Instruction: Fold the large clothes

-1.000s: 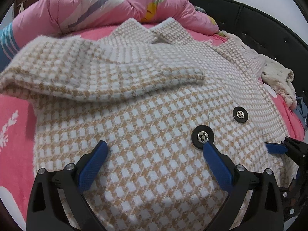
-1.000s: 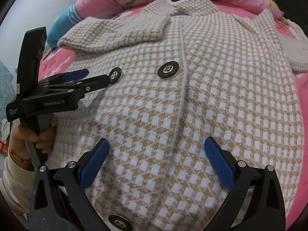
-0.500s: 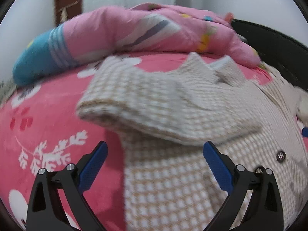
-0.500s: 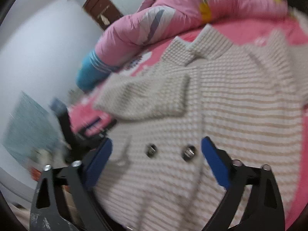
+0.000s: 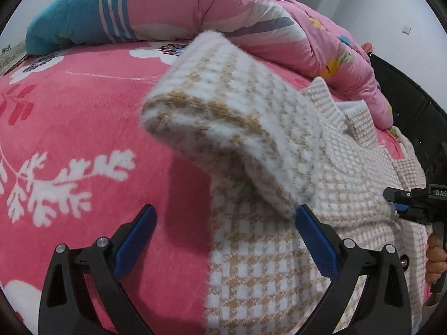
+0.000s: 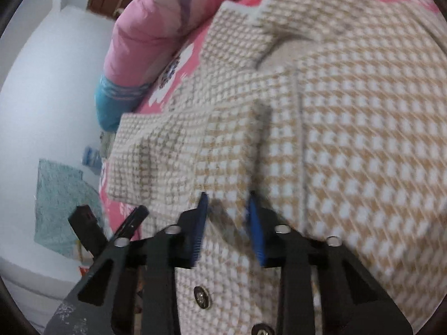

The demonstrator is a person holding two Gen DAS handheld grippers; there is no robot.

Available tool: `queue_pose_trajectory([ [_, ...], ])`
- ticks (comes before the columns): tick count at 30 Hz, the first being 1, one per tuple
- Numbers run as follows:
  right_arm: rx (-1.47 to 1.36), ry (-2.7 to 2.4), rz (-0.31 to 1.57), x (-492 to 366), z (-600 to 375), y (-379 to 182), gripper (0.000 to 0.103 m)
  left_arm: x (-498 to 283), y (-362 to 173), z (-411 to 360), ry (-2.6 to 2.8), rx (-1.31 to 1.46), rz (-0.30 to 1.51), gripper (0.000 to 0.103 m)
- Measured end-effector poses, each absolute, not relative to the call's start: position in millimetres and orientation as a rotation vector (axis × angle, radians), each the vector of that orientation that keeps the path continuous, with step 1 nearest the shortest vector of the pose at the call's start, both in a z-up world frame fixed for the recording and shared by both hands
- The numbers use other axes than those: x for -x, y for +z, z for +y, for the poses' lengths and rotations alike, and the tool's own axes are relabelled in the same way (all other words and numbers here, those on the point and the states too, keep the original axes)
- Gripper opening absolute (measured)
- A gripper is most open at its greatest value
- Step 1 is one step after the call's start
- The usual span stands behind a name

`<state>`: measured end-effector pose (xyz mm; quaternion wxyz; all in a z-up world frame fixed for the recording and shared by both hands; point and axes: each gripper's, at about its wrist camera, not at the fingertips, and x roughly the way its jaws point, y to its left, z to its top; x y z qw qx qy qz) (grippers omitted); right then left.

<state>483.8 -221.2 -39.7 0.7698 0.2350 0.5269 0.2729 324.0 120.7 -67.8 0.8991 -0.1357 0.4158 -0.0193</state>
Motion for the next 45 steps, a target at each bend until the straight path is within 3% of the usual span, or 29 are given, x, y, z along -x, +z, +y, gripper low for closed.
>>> queue_pose_trajectory([
  [2,-0.448,0.593,1.124,-489.1,-211.7,-33.9,0.008,-324.5,-68.4,118.7,-0.030,0.265,0.862,0.097],
  [10,-0.442,0.541,0.729,-471.8,-260.0,77.5,0.006,-323.8,-69.8,120.4,-0.025,0.258,0.863,0.097],
  [13,-0.458,0.483,0.675,-465.6,-288.2,91.5,0.006,-323.3,-70.5,118.9,-0.019,0.247,0.862,0.097],
  [30,-0.377,0.189,0.949,-502.0,-347.8,-26.6,0.007,-329.0,-72.7,108.6,0.007,0.207,0.879,0.097],
  [35,-0.181,0.061,0.886,-492.7,-337.7,-4.3,0.025,-328.6,-72.5,109.0,0.007,0.210,0.878,0.097],
  [40,-0.053,0.085,0.773,-480.0,-312.3,24.9,0.029,-327.4,-72.2,109.0,0.006,0.211,0.867,0.097],
  [45,0.022,0.215,0.882,-501.8,-269.6,-6.8,0.032,-324.7,-71.4,113.5,-0.007,0.232,0.859,0.097],
])
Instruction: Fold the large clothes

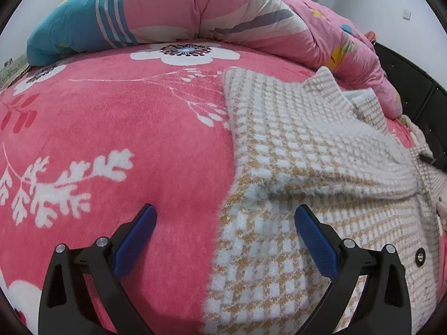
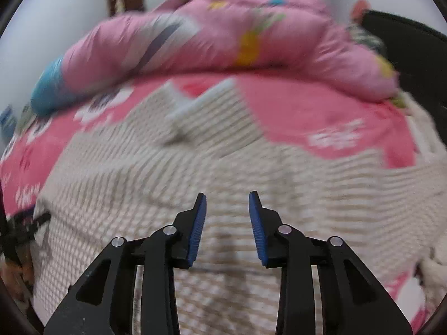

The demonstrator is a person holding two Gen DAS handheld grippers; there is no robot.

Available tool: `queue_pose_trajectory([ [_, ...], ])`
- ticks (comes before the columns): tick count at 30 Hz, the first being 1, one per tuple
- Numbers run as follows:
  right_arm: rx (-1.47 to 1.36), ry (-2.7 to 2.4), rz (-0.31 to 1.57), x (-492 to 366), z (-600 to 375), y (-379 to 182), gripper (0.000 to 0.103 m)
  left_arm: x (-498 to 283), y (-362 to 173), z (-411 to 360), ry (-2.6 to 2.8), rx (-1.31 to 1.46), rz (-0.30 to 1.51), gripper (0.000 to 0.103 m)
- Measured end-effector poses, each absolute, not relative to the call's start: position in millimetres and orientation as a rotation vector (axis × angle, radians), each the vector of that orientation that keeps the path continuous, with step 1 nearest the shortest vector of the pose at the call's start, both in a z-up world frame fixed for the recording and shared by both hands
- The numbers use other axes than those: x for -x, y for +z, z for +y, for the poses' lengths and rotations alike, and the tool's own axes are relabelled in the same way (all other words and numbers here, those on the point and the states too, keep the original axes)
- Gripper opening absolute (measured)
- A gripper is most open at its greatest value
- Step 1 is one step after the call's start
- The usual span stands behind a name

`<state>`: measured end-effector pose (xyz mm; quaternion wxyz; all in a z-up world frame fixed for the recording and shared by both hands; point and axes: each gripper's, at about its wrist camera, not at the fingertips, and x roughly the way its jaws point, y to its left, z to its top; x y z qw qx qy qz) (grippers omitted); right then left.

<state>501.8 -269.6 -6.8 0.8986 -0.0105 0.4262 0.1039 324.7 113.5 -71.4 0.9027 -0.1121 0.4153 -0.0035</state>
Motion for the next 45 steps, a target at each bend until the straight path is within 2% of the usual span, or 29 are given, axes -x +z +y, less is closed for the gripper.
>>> queue_pose_trajectory([
  [2,0.062,0.200,0.980,-508.8,-267.0,-38.7,0.033,-319.4,-66.4,123.1,-0.039,0.286,0.835,0.097],
  [3,0.053,0.215,0.965,-505.2,-270.8,-41.2,0.033,-316.9,-63.2,127.7,-0.047,0.305,0.828,0.097],
  [9,0.089,0.170,1.008,-500.3,-275.3,-16.9,0.033,-312.4,-13.7,132.9,-0.051,0.171,0.745,0.097],
  [13,0.121,0.230,0.909,-506.1,-248.3,13.5,0.033,-337.3,7.2,121.9,-0.074,0.151,0.728,0.097],
  [15,0.099,0.283,0.882,-515.8,-231.8,19.2,0.034,-355.8,2.6,103.8,-0.098,0.129,0.774,0.097],
  [19,0.112,0.270,0.957,-537.0,-219.4,-20.0,0.050,-381.0,-41.1,67.5,-0.072,0.042,0.922,0.097],
  [21,0.076,0.305,0.933,-535.2,-223.8,-38.7,0.051,-385.2,-69.3,59.4,-0.038,0.011,0.979,0.097],
  [24,0.031,0.333,0.928,-530.0,-236.6,-34.8,0.051,-373.8,-72.9,58.2,-0.028,-0.019,0.906,0.098],
  [28,-0.005,0.356,0.931,-520.5,-251.0,-22.5,0.051,-368.7,-73.9,62.5,-0.026,-0.010,0.904,0.098],
  [31,-0.089,0.341,0.895,-495.5,-285.3,-2.0,0.068,-369.2,-74.4,64.2,-0.024,-0.006,0.895,0.098],
  [40,-0.414,-0.007,0.830,-440.6,-506.6,43.1,0.071,-364.4,-73.6,62.6,-0.018,-0.002,0.874,0.098],
  [45,-0.692,-0.203,0.702,-411.1,-647.5,60.6,0.069,-360.9,-73.7,62.7,-0.016,0.002,0.863,0.098],
])
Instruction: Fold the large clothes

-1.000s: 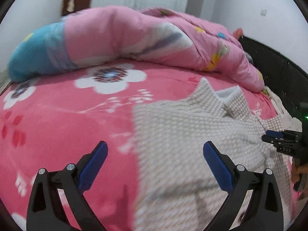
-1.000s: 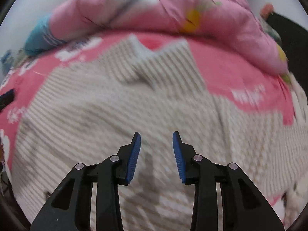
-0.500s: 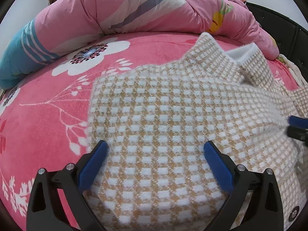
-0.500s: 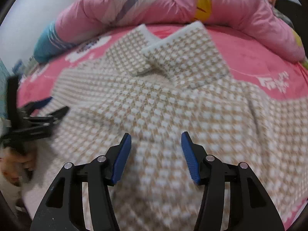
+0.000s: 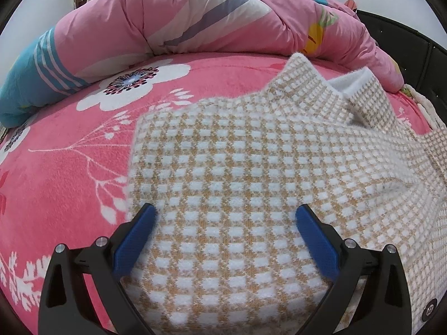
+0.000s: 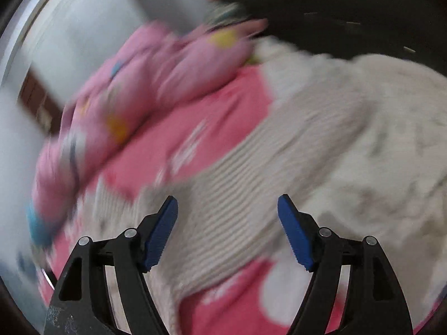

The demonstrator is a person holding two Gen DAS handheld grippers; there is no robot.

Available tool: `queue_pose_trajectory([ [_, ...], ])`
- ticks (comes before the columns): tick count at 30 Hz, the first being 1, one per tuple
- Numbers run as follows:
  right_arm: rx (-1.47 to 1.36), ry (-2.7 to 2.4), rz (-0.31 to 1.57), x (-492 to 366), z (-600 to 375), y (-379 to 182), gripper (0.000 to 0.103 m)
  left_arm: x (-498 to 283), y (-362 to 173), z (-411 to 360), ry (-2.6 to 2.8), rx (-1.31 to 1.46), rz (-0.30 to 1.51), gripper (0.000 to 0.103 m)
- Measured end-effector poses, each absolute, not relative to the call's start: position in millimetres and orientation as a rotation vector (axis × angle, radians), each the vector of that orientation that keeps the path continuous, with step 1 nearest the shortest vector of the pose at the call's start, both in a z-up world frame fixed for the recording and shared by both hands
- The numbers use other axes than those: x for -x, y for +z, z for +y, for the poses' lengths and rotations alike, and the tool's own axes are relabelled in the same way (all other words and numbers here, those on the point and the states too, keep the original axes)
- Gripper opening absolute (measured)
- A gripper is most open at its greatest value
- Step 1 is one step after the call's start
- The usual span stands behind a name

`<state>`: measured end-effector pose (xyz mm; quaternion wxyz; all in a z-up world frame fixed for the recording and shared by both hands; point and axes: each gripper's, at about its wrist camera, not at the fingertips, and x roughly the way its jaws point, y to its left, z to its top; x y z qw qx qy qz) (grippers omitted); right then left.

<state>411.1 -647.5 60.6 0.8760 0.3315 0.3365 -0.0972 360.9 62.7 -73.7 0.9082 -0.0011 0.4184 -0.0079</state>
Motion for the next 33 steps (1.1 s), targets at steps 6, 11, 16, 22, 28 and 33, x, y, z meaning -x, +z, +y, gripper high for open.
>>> queue_pose_trajectory([
  [6,-0.876,-0.296,0.637,-410.0,-720.5,44.1,0.054,-359.0,-73.3,62.2,-0.016,0.006,0.858,0.098],
  [11,-0.929,-0.348,0.672,-430.9,-731.9,15.2,0.048,-356.2,-72.4,63.2,-0.009,0.007,0.849,0.098],
  [16,-0.982,-0.380,0.691,-451.9,-736.6,-9.5,0.045,-354.5,-72.1,63.8,-0.008,0.007,0.848,0.098],
  [22,-0.984,-0.371,0.646,-460.8,-742.2,-17.7,0.024,-353.9,-72.9,63.3,-0.008,0.008,0.845,0.098],
  [28,-0.831,-0.366,0.530,-446.1,-712.8,34.0,0.015,-353.3,-72.5,63.9,-0.007,0.011,0.841,0.098],
  [33,-0.655,-0.278,0.421,-430.1,-658.3,121.0,0.013,-350.6,-73.1,65.1,-0.007,0.013,0.838,0.098],
])
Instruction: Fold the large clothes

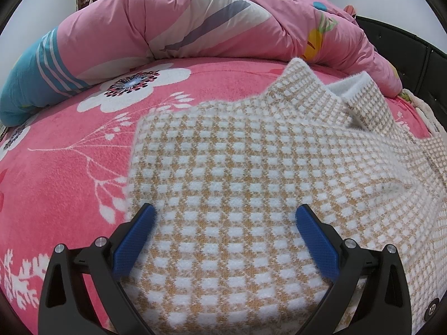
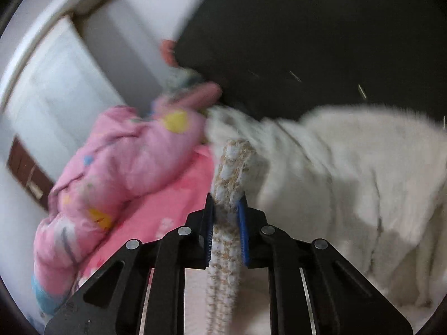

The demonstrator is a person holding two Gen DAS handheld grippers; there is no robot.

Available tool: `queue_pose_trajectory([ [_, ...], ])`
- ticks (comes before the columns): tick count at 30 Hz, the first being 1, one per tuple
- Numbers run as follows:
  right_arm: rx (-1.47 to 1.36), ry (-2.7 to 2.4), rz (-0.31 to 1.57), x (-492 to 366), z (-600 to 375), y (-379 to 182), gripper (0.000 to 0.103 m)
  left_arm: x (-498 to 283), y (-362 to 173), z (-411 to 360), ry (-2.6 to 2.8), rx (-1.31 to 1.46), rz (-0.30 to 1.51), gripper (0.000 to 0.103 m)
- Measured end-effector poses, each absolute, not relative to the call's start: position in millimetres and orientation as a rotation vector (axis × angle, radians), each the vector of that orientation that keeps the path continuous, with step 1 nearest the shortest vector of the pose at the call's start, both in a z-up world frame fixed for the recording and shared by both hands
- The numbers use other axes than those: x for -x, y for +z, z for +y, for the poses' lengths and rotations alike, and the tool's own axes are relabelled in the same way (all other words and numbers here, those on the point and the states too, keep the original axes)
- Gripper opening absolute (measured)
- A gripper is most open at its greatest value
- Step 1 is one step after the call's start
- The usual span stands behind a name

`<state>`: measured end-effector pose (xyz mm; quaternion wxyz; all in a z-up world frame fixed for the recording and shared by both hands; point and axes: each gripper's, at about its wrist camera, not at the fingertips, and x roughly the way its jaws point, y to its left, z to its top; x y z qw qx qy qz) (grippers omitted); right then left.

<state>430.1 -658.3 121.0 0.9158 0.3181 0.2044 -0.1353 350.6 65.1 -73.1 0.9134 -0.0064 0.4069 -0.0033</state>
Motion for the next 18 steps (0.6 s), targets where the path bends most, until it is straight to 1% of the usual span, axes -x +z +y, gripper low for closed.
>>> queue_pose_trajectory([
  [4,-0.512,-0.191,0.344,-420.1,-591.6,195.1,0.013,-350.6,-69.9,67.8,-0.018,0.035,0.825,0.098],
  [7,-0.424,-0.113,0.322,-421.7,-535.0,232.8,0.012,-351.7,-66.9,70.7,-0.031,0.061,0.800,0.098],
  [9,-0.384,-0.053,0.317,-421.7,-496.5,248.1,0.012,-351.2,-61.2,76.0,-0.057,0.111,0.774,0.098],
  [14,-0.313,0.143,0.335,-433.3,-386.0,262.4,0.012,-350.1,-42.0,93.6,-0.120,0.256,0.751,0.098],
  [16,-0.289,0.236,0.362,-442.6,-338.5,255.5,0.012,-341.4,-28.5,99.5,-0.168,0.290,0.730,0.098],
  [18,-0.267,0.349,0.412,-454.4,-283.9,235.4,0.012,-333.5,-17.6,102.9,-0.194,0.262,0.717,0.098],
])
